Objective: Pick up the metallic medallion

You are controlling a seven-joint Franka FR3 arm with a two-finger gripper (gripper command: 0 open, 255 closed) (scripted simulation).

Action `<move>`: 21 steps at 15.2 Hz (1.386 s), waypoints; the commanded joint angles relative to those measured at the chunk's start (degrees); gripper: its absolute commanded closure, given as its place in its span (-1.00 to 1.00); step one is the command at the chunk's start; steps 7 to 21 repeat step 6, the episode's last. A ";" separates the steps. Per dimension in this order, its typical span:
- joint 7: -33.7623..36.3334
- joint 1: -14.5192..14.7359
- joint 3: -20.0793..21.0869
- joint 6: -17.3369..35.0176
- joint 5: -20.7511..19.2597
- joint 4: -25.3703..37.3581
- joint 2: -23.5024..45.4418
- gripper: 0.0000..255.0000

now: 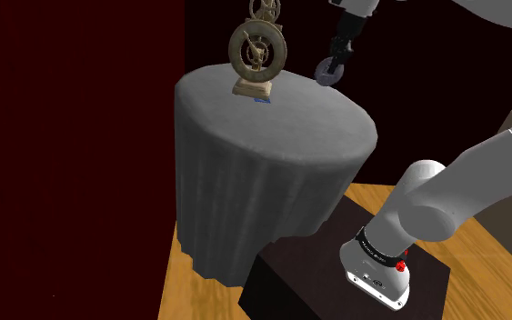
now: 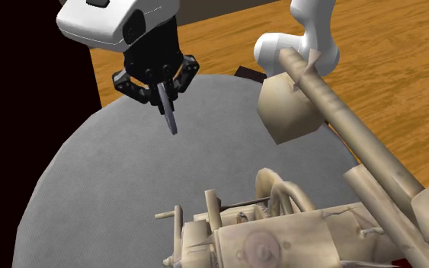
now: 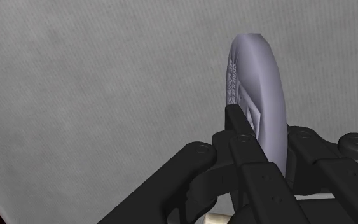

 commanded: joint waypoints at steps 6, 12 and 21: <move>-0.47 0.27 0.03 -3.92 0.53 5.07 1.23 1.00; -0.47 0.27 0.03 -3.92 0.53 5.07 1.23 1.00; -0.47 0.27 0.03 -3.92 0.53 5.07 1.23 1.00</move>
